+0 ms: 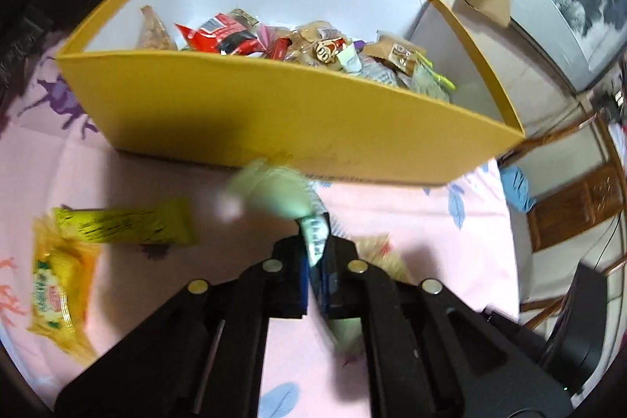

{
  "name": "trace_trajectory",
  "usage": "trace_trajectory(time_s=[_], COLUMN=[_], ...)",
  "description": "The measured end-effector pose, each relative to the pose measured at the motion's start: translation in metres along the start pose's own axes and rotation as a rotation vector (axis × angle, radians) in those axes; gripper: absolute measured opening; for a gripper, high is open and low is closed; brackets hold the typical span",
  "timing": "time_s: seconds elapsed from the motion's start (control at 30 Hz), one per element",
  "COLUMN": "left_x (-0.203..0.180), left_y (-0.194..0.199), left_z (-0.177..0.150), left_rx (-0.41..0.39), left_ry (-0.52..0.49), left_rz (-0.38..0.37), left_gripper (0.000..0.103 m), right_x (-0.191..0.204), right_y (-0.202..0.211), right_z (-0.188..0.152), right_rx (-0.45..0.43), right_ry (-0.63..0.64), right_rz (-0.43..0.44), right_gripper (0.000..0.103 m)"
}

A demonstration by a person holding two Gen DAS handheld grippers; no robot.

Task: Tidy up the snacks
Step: 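Carry the sesame bar and green pack into the yellow box and release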

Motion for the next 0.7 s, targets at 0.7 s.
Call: trace_trajectory(time_s=[0.7], left_x=[0.051], left_y=[0.108], left_z=[-0.023], left_rx=[-0.166], left_ry=[0.000], left_rz=[0.078], left_gripper=[0.003], right_x=[0.025], right_y=[0.107], right_z=[0.039], right_rx=[-0.169], right_ry=[0.053], right_rz=[0.006], right_gripper=[0.029])
Point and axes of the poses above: each gripper's, at about its wrist camera, not at the fingertips, and y roughly against the way its jaws point, x to its left, z to its top, the point moved 8 cm from there along -y, roughly the way its jaws point, and after that the axes turned 13 degrees about x, right-handed, at the moved point
